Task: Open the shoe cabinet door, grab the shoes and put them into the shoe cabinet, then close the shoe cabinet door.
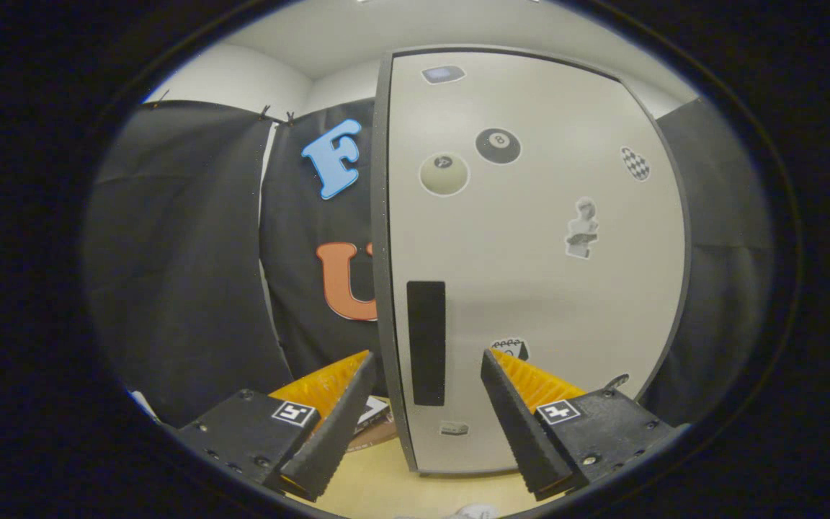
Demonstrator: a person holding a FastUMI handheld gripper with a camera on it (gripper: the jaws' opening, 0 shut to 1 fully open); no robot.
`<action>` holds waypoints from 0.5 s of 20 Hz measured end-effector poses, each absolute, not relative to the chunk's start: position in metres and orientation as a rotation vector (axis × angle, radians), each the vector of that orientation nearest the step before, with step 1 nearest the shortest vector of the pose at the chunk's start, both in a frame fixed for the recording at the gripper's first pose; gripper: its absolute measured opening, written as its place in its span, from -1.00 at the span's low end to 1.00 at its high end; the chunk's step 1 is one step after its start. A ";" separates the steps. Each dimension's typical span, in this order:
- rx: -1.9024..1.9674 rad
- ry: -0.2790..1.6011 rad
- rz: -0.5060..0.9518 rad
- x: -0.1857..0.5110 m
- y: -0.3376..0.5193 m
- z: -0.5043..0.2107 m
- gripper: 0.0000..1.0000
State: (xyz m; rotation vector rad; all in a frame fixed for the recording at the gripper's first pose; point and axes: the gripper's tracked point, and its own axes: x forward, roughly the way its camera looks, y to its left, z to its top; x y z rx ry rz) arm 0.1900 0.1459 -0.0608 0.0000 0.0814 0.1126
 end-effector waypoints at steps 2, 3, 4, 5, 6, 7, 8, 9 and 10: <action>0.004 0.090 0.102 0.206 0.148 -0.065 0.89; 0.007 0.097 0.097 0.212 0.149 -0.067 0.87; 0.014 0.102 0.090 0.219 0.148 -0.069 0.78; 0.020 0.108 0.088 0.224 0.149 -0.070 0.72; 0.026 0.115 0.087 0.229 0.149 -0.073 0.65; 0.034 0.117 0.087 0.234 0.151 -0.073 0.60; 0.036 0.126 0.086 0.236 0.152 -0.075 0.49; 0.045 0.132 0.083 0.237 0.152 -0.076 0.40; 0.050 0.126 0.069 0.237 0.151 -0.076 0.32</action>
